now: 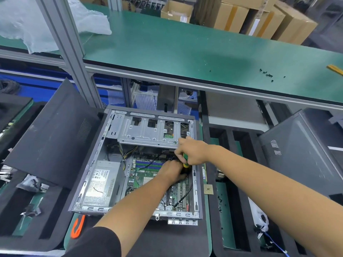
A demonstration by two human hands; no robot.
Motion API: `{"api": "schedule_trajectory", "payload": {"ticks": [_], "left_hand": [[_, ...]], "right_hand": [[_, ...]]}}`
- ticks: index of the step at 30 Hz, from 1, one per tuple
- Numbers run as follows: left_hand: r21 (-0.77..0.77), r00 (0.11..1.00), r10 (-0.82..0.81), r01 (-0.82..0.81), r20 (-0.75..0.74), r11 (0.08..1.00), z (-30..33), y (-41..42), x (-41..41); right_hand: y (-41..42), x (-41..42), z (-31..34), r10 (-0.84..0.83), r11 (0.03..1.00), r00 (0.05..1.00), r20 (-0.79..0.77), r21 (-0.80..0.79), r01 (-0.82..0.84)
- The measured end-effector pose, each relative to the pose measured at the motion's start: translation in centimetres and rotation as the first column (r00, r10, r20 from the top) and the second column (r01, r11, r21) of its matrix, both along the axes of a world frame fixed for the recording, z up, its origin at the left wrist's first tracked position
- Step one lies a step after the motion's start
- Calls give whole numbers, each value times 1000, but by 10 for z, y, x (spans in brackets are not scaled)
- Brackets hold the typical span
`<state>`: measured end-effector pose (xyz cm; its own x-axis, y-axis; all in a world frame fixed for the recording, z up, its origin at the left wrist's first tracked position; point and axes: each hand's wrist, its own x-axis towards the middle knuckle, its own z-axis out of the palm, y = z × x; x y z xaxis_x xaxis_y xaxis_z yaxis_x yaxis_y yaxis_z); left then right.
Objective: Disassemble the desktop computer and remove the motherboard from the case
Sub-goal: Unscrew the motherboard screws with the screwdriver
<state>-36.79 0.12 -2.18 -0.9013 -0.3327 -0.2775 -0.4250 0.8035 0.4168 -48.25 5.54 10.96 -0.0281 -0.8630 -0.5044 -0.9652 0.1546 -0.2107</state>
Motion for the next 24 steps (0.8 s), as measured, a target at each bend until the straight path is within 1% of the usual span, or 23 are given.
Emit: {"api": "schedule_trajectory", "payload": {"ticks": [3, 4, 5, 7, 9, 10, 12, 13, 15, 18, 20, 24], "left_hand": [[-15, 1000, -13, 13, 6, 1000, 1, 0, -1], [-23, 1000, -12, 12, 13, 1000, 1, 0, -1], [-33, 1000, -11, 11, 18, 999, 1, 0, -1], [-36, 1000, -1, 2, 26, 999, 0, 1, 0], [-26, 999, 7, -6, 31, 1000, 1, 1, 0], [-25, 999, 7, -6, 32, 1000, 1, 1, 0], [-33, 999, 3, -2, 36, 999, 2, 1, 0], [-35, 999, 1, 0, 37, 999, 2, 1, 0], [-39, 999, -4, 5, 36, 999, 2, 1, 0], [-49, 1000, -20, 21, 22, 999, 1, 1, 0], [-49, 1000, -27, 28, 3, 998, 1, 0, -1], [-49, 999, -38, 39, 29, 998, 0, 0, -1]], "right_hand": [[4, 1, -1, 63, 997, 996, -57, -33, -65], [5, 2, 0, 95, 994, 990, -101, -46, -100], [5, 2, 1, 132, 988, 977, -170, -56, -143], [3, 4, 4, 199, 974, 918, -344, -37, -225], [1, 9, 4, 204, 969, 852, -483, -24, -245], [0, 12, 5, 191, 970, 833, -520, -30, -241], [-1, 15, 3, 174, 973, 827, -535, -34, -226], [-1, 15, 2, 169, 976, 842, -513, -28, -214], [-1, 14, 2, 138, 988, 901, -411, -9, -156], [-2, 8, 3, 1, 1000, 976, -216, -6, -2], [0, 4, 5, -80, 997, 992, -97, -3, 80], [6, 6, 7, -85, 995, 994, 66, 53, 81]]}}
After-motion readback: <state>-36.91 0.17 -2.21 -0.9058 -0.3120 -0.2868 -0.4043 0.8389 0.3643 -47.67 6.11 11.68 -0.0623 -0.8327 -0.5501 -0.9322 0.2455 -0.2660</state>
